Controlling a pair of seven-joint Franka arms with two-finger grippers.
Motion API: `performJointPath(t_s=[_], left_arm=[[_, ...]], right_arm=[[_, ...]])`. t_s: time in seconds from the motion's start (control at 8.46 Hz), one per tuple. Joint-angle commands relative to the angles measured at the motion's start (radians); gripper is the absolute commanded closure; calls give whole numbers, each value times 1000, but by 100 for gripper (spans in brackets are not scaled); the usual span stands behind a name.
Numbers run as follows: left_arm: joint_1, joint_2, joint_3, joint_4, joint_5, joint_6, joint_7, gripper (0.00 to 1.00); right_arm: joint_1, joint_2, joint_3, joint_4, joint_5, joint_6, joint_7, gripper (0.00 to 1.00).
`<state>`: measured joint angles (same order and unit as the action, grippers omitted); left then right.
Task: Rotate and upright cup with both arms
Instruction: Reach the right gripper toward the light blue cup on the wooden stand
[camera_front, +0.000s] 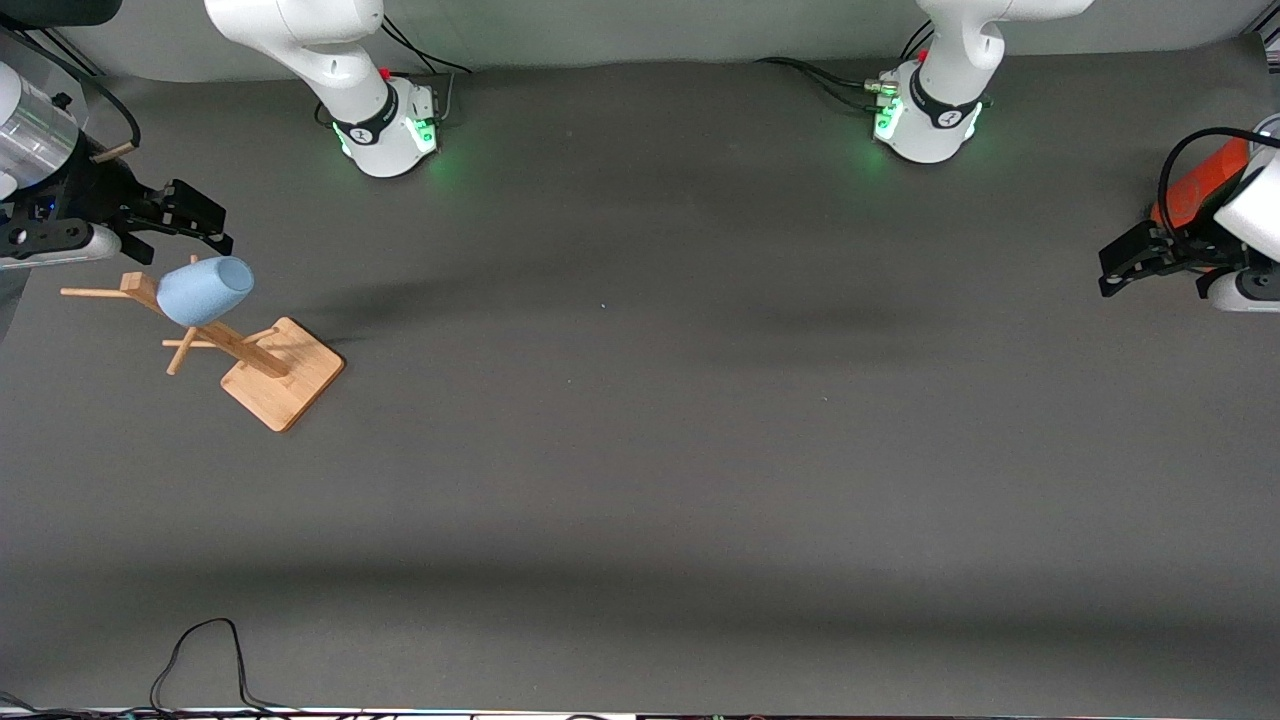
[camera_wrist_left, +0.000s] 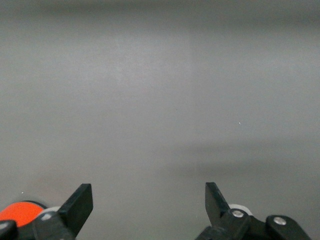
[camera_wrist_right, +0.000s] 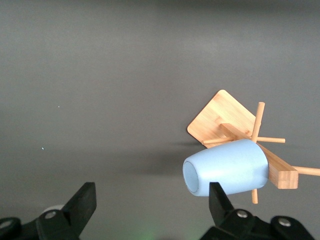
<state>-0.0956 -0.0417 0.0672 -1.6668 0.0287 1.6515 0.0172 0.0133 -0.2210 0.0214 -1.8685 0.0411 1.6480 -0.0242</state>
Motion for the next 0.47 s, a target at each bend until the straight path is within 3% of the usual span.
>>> performJointPath(t_s=[0.0,0.35], left_arm=[[1,8,-1,18,11,-10,-14,0],[-1,6,-4,42,5,-4,-11,0]], right_arm=[[2,21,2,35,22,-16,-28,0],[1,32,-3,66,22,-39,-19,0]])
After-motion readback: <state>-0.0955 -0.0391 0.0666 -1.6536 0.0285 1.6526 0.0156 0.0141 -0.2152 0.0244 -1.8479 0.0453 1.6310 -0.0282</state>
